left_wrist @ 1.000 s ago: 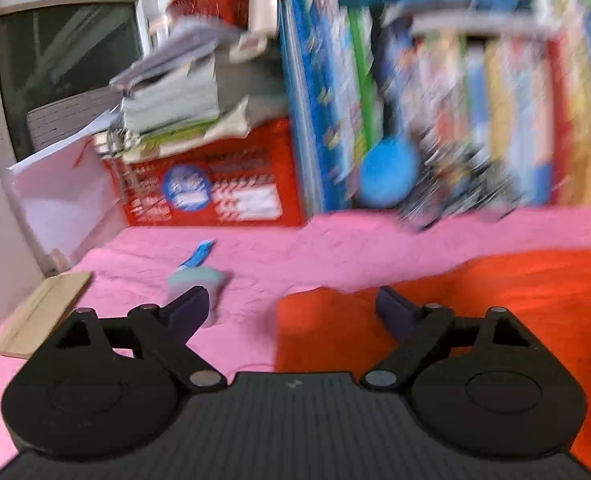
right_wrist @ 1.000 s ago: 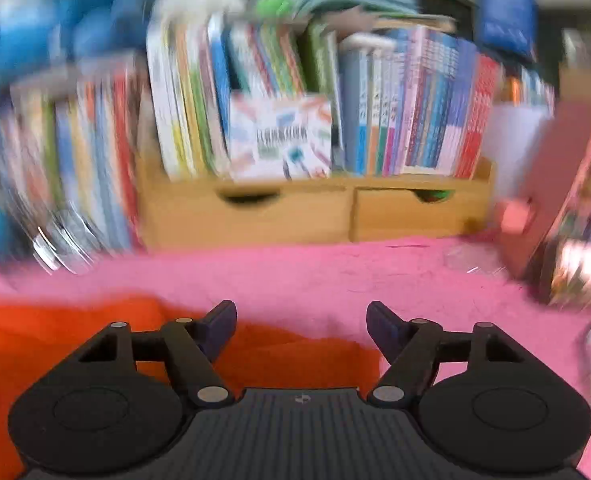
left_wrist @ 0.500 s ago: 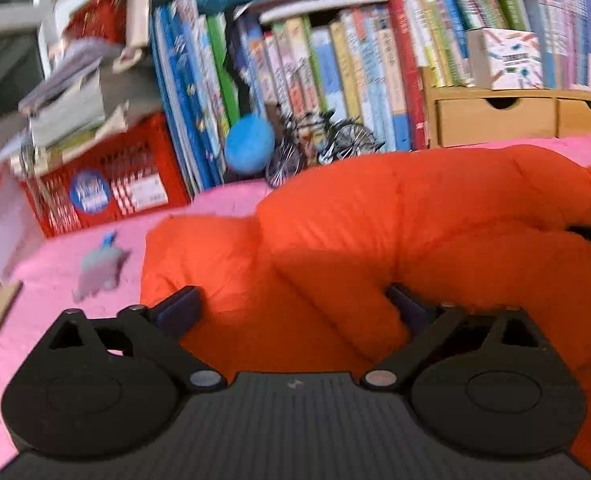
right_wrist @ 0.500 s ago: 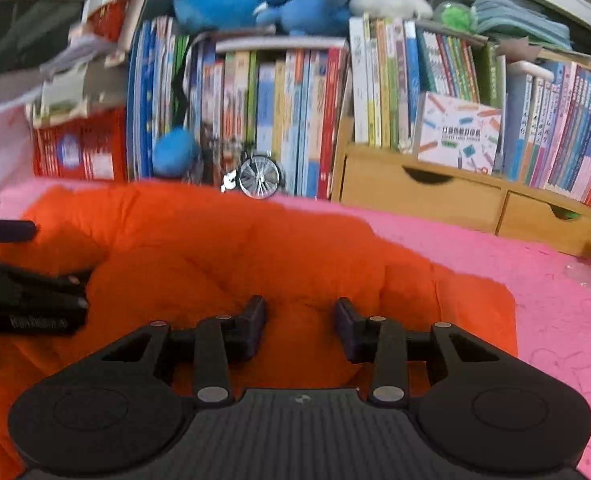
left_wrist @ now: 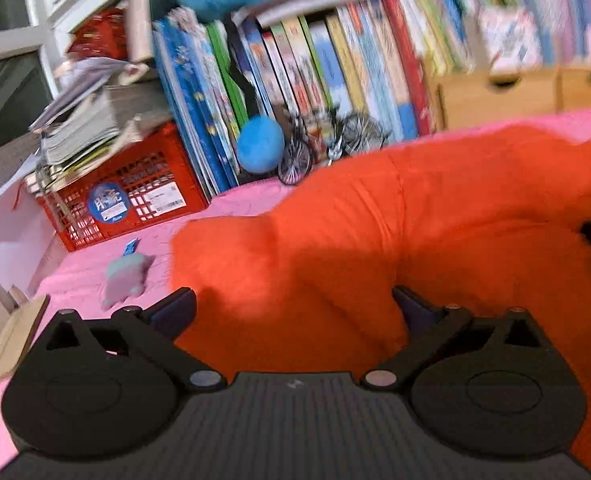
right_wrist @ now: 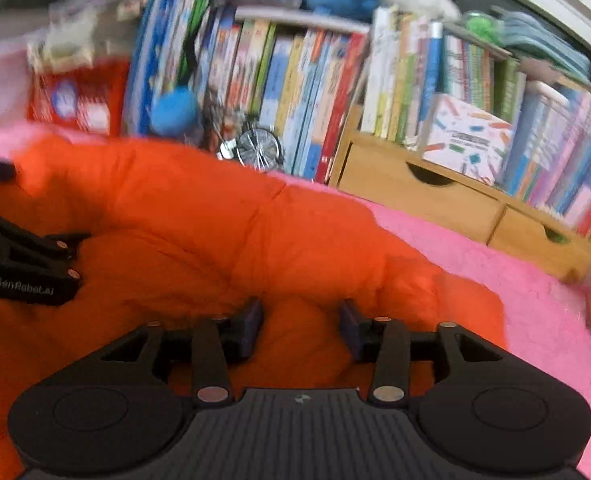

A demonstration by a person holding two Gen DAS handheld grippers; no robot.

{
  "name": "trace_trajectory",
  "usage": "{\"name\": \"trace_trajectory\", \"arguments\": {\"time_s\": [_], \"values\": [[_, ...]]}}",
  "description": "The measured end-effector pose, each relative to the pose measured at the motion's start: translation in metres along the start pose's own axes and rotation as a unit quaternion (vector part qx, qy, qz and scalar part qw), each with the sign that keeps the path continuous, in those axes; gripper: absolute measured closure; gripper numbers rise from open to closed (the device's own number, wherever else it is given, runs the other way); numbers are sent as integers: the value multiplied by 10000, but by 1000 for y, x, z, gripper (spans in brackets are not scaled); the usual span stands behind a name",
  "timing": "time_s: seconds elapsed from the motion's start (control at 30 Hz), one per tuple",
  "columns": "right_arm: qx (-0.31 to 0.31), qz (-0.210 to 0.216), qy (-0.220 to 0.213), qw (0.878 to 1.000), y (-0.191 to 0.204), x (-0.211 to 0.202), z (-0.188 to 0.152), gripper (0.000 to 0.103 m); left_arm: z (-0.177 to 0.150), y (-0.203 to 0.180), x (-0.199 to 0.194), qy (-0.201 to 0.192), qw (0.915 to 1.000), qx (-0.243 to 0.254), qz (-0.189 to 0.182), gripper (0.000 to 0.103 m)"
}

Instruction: Fold clothes

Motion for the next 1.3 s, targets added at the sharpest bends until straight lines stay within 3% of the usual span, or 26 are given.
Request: {"name": "trace_trajectory", "arguments": {"time_s": [0.03,0.07,0.2,0.37,0.47,0.53,0.63,0.77,0.83,0.93,1.03,1.1,1.13,1.2,1.27,1.3], "values": [[85,164,-138,9997,-8,-21,-8,29,-6,9,-17,-124,9998,-5,-133,0],[85,299,-272,9991,-14,-42,-18,26,-14,18,-34,-246,9994,2,-224,0],[-137,317,-540,9979,-38,-118,-72,25,-52,53,-94,-568,9979,0,-325,0],[-726,-135,-438,9963,-41,-176,-139,25,-94,80,-121,-447,9984,-231,-267,0],[-1078,-405,-376,9926,-43,-211,-179,15,-109,83,-118,-186,9994,-260,-98,0],[-1669,-557,-506,9831,-31,-224,-196,12,-111,82,-108,47,9996,-290,-37,0],[-2641,-715,-720,9591,-12,-236,-216,9,-112,76,-101,128,9996,-244,4,0],[-3850,-767,-909,9152,8,-243,-239,4,-116,74,-99,115,9996,-248,14,0],[-4588,-811,-942,8798,14,-240,-260,0,-117,77,-98,118,9994,-334,-38,0],[-5689,-887,-978,8118,22,-234,-292,0,-120,82,-95,145,9983,-536,-153,0],[-6738,-1203,-1529,7129,24,-220,-326,0,-122,86,-92,180,9966,-771,-247,0],[-7009,-1271,-1943,6744,26,-213,-335,0,-123,87,-92,191,9959,-843,-270,0],[-6971,-1241,-2068,6752,28,-212,-332,0,-124,87,-92,187,9959,-844,-274,0],[-6774,-1137,-2247,6911,34,-213,-322,7,-124,87,-92,174,9960,-830,-278,0],[-6501,-917,-2194,7217,40,-219,-304,18,-125,87,-92,167,9960,-834,-288,0],[-6328,-752,-2126,7408,42,-223,-293,30,-125,87,-92,165,9959,-843,-292,0]]}}
Point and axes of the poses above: each gripper's, at about its wrist camera, not at the fingertips, and x roughly the way its jaws point, y to its left, z to its top, the point moved 1 cm from there along x, roughly the way its jaws point, and after that the axes turned 4 degrees about y, right-handed, at the moved point
